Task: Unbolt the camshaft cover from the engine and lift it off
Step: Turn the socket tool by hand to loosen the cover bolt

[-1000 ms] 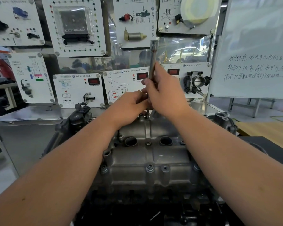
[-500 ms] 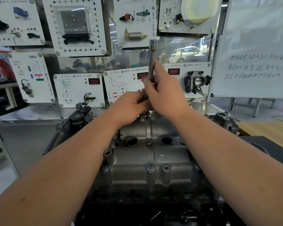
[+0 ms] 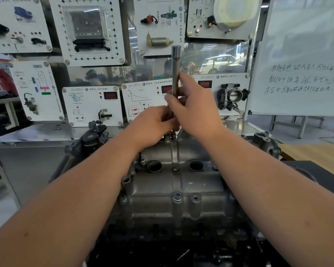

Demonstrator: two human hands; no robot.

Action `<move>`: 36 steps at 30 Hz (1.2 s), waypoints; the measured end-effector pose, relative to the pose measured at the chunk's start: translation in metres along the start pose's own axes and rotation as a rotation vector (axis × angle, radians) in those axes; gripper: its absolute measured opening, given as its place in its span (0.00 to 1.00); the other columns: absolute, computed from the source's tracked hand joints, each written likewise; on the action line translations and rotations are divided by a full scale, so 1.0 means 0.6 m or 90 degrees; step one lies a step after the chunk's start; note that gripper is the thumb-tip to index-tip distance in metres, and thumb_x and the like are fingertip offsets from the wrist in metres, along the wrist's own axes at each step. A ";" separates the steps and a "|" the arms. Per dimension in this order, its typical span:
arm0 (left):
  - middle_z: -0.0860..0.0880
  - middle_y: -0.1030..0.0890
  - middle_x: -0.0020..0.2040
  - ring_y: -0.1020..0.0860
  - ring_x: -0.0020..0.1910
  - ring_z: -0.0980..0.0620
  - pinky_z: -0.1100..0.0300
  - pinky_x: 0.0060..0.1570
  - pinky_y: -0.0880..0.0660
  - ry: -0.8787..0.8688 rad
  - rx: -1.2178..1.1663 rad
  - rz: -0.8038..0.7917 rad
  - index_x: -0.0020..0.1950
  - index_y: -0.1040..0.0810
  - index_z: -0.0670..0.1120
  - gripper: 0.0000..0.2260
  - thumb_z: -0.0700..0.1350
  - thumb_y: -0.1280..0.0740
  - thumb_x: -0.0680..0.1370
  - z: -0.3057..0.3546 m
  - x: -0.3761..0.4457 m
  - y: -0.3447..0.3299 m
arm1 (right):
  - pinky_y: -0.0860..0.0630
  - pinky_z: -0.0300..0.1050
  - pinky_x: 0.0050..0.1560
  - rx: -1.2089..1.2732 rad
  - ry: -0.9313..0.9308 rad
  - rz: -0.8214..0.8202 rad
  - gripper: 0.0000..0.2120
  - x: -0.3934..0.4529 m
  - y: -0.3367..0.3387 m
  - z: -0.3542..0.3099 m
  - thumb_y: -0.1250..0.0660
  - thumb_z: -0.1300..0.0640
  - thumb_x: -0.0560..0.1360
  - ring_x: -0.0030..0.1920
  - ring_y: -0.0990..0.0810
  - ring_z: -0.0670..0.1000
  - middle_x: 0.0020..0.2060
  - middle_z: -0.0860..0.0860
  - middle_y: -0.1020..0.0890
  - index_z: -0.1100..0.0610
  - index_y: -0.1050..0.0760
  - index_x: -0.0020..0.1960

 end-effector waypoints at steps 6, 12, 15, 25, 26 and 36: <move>0.43 0.14 0.46 0.17 0.49 0.38 0.42 0.49 0.22 0.007 -0.041 0.000 0.51 0.17 0.50 0.06 0.49 0.32 0.82 -0.004 0.001 -0.001 | 0.19 0.54 0.46 0.003 0.003 -0.024 0.16 0.001 -0.006 0.000 0.37 0.58 0.82 0.43 0.16 0.55 0.46 0.54 0.15 0.57 0.30 0.69; 0.44 0.14 0.44 0.16 0.46 0.40 0.37 0.51 0.21 0.008 -0.013 -0.007 0.50 0.17 0.47 0.08 0.50 0.33 0.82 -0.001 -0.001 0.000 | 0.20 0.52 0.47 0.000 0.005 -0.027 0.22 -0.002 -0.005 -0.004 0.36 0.56 0.81 0.42 0.16 0.53 0.46 0.53 0.15 0.57 0.34 0.74; 0.37 0.16 0.46 0.18 0.46 0.35 0.34 0.52 0.23 0.005 -0.016 -0.012 0.53 0.19 0.41 0.16 0.53 0.30 0.77 0.005 -0.002 0.000 | 0.20 0.51 0.49 0.012 0.012 -0.011 0.22 -0.002 0.000 -0.007 0.34 0.56 0.80 0.43 0.17 0.53 0.48 0.52 0.16 0.57 0.32 0.73; 0.41 0.14 0.45 0.16 0.45 0.39 0.35 0.50 0.22 0.006 0.006 0.003 0.51 0.17 0.45 0.10 0.50 0.34 0.83 -0.001 0.001 0.001 | 0.20 0.52 0.49 -0.005 -0.012 -0.039 0.23 0.000 -0.005 0.001 0.38 0.55 0.83 0.45 0.17 0.52 0.50 0.52 0.16 0.58 0.37 0.76; 0.40 0.15 0.45 0.17 0.43 0.39 0.35 0.49 0.23 0.006 0.012 0.005 0.51 0.18 0.44 0.11 0.50 0.33 0.82 0.000 0.002 0.002 | 0.21 0.50 0.50 -0.001 -0.009 -0.029 0.23 0.000 -0.003 0.000 0.36 0.55 0.82 0.45 0.17 0.51 0.51 0.51 0.16 0.58 0.35 0.75; 0.42 0.14 0.45 0.16 0.48 0.38 0.37 0.54 0.22 -0.014 -0.007 0.000 0.47 0.17 0.54 0.09 0.50 0.35 0.84 0.004 -0.001 -0.002 | 0.19 0.57 0.47 0.000 -0.010 -0.035 0.30 -0.002 -0.009 0.004 0.41 0.58 0.83 0.44 0.16 0.56 0.48 0.57 0.15 0.53 0.48 0.82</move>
Point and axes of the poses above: each hand's wrist, its own x-axis towards the middle knuckle, its own y-axis out of the back of the hand, z = x × y, the point moved 8 cm from there along x, towards the middle knuckle
